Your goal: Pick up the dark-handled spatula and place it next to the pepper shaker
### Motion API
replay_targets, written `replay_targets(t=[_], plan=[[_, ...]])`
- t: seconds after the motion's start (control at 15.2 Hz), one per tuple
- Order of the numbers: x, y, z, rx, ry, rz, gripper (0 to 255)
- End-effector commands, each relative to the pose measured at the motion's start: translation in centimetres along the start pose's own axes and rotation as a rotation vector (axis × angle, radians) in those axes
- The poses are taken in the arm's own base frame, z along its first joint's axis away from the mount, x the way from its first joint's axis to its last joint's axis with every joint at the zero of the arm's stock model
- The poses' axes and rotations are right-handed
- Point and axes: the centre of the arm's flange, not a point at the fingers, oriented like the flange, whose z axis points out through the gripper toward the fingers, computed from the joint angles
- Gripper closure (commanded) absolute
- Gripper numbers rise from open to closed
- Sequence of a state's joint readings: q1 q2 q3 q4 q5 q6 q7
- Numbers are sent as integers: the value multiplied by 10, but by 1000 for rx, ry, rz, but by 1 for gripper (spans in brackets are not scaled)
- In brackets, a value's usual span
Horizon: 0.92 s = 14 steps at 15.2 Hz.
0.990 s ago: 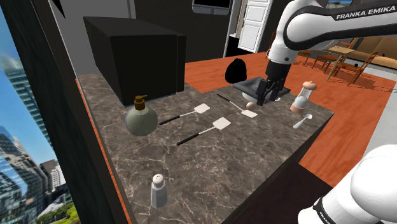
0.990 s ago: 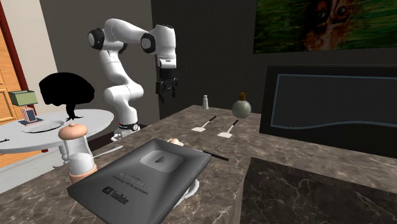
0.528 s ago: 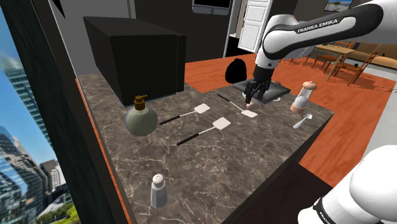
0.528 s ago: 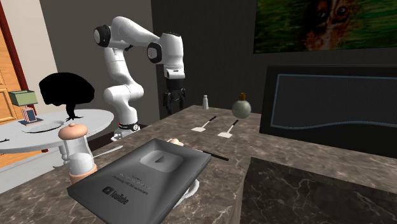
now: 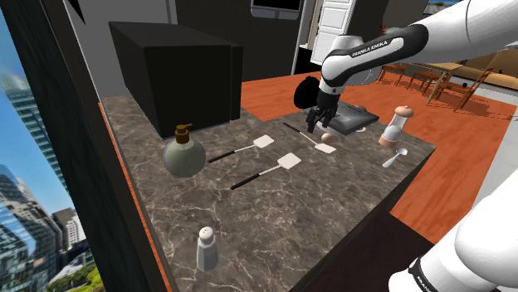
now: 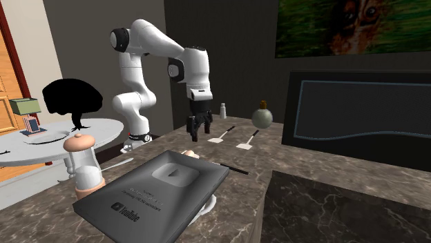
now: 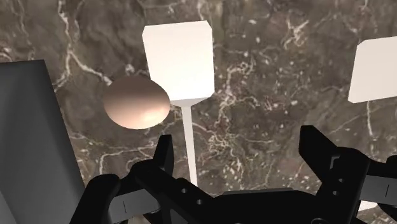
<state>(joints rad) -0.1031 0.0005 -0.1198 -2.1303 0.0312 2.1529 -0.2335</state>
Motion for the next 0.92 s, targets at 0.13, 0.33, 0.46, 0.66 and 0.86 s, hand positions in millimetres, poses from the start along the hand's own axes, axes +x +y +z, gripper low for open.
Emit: replay_targets(t=[0.13, 0.33, 0.46, 0.66, 0.86], plan=[[40, 21, 21, -12, 26, -3, 0], [61, 33, 33, -19, 39, -4, 0], [62, 33, 43, -19, 39, -4, 0], [62, 34, 59, -19, 39, -4, 0], [63, 34, 72, -19, 39, -4, 0]])
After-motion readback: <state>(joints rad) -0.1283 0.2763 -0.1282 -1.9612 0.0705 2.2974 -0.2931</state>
